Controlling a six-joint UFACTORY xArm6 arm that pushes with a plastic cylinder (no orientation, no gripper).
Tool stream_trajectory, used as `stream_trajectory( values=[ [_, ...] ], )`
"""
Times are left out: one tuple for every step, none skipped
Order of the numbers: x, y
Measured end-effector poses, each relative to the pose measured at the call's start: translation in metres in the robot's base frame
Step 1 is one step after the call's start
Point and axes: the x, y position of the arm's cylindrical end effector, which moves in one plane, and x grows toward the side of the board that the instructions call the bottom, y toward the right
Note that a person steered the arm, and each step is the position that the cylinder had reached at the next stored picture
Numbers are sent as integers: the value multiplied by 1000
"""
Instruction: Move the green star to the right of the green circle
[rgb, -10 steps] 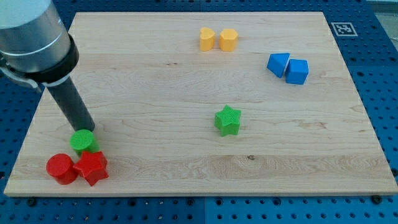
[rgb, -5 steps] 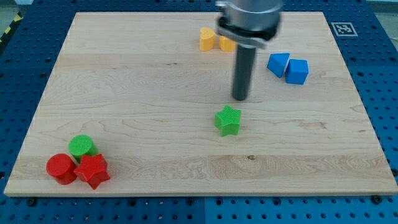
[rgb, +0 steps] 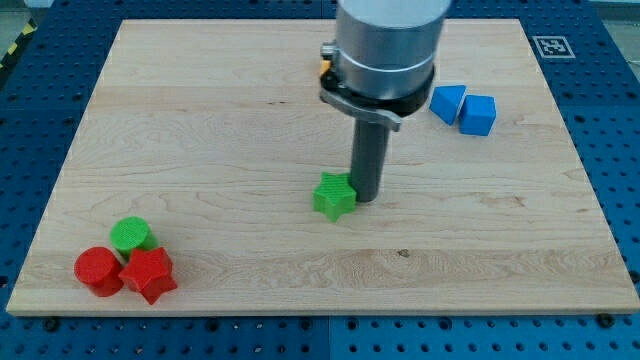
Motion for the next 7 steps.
stream_trajectory(
  values=[
    [2, -28],
    [2, -57],
    [2, -88],
    [3, -116],
    [7, -137],
    [6, -141],
    [11, -106]
  ],
)
